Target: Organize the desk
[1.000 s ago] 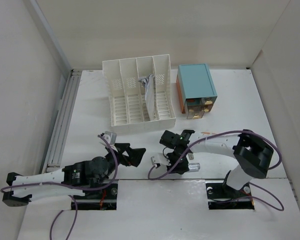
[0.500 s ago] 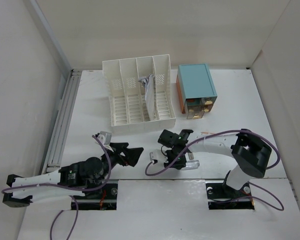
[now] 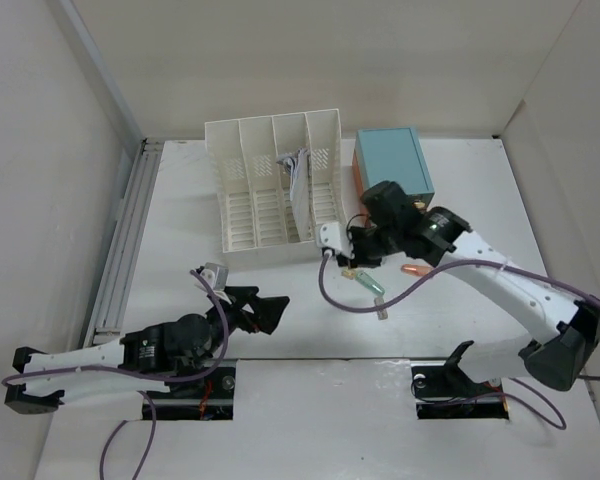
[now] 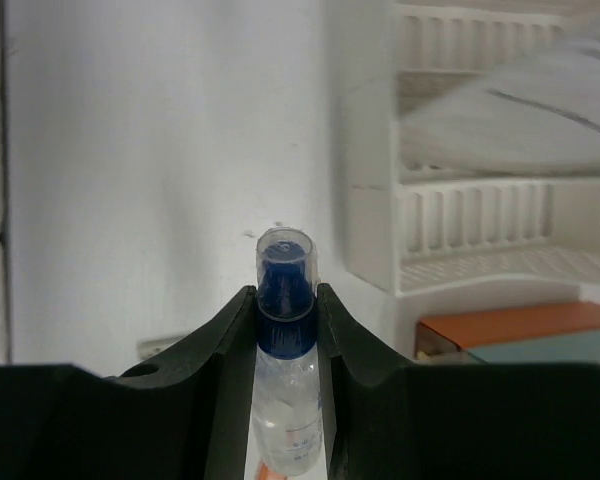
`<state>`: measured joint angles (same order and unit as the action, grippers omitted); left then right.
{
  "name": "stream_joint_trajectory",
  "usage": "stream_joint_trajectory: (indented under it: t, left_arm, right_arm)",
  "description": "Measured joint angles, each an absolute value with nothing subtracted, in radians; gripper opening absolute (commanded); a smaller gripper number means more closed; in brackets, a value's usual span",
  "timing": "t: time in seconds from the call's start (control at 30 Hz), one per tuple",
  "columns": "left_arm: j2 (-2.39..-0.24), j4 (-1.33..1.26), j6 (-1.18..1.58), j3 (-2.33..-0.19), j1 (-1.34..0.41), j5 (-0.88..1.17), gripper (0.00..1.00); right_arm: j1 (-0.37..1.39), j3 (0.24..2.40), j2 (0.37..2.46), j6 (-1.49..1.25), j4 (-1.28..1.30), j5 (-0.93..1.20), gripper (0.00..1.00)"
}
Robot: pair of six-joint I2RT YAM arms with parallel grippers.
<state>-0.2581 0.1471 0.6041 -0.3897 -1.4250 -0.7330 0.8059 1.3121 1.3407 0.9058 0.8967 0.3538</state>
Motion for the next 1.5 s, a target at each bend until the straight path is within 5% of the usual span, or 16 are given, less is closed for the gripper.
stream_joint_trajectory:
  t: [0.4, 0.87, 1.23, 1.5]
  left_arm:
    - [-0.338, 0.116, 0.599, -0.392, -1.425, -0.731, 0.99]
    - [-0.353, 0.094, 0.594, -0.393, -1.425, -0.726, 0.99]
    - [-0.335, 0.110, 0.592, -0.393, -1.425, -0.729, 0.99]
    - [-0.325, 0.117, 0.595, -0.393, -1.425, -0.733, 0.99]
  right_arm:
    - [0.323, 1.236, 1.266, 0.804, 0.503, 0.581, 0.00]
    - [0.164, 1.282, 1.518, 0.897, 0.432, 0.949, 0.00]
    - [0.136, 1.656, 1.817, 1.591, 1.051, 0.981, 0.00]
    - [0.120, 1.684, 1.878, 1.912, 1.248, 0.942, 0.00]
